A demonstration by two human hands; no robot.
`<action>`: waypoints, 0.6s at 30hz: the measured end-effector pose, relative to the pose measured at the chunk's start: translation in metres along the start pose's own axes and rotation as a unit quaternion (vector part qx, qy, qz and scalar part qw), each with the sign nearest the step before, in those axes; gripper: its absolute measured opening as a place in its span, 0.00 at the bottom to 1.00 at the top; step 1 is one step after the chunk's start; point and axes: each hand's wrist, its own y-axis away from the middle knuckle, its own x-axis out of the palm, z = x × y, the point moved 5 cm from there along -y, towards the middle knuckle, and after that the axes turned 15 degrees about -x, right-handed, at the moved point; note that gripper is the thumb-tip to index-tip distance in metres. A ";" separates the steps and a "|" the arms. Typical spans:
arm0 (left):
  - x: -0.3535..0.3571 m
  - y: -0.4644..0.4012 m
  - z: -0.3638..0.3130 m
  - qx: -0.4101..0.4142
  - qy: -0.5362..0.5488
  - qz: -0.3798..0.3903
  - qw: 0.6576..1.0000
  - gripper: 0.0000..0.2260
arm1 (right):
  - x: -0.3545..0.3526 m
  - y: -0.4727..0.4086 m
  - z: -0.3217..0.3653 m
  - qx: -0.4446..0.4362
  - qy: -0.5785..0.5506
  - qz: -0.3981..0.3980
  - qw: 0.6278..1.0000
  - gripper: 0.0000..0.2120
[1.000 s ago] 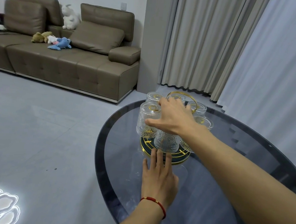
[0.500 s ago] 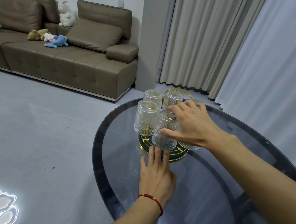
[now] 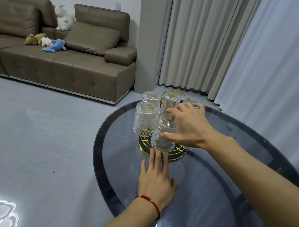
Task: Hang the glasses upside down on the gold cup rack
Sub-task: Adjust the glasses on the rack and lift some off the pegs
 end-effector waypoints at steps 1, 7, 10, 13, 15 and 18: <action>0.000 0.000 0.001 0.002 0.001 -0.001 1.000 0.37 | -0.001 0.001 0.001 -0.002 -0.001 0.000 1.000 0.47; 0.003 -0.003 0.002 0.001 0.002 0.004 1.000 0.36 | -0.001 0.007 0.006 -0.016 -0.017 -0.024 0.999 0.42; 0.002 -0.003 0.003 0.000 -0.005 0.002 1.000 0.36 | -0.001 0.009 0.006 -0.014 -0.027 -0.036 0.999 0.41; 0.001 -0.004 0.003 -0.004 0.007 0.000 1.000 0.36 | 0.002 0.010 0.007 -0.009 -0.041 -0.042 0.998 0.39; -0.001 -0.003 0.004 -0.007 0.022 0.002 1.000 0.35 | 0.004 0.010 0.007 -0.005 -0.040 -0.042 0.998 0.38; -0.003 -0.003 0.007 -0.001 0.026 0.006 1.000 0.36 | 0.005 0.010 0.009 -0.004 -0.033 -0.036 0.999 0.39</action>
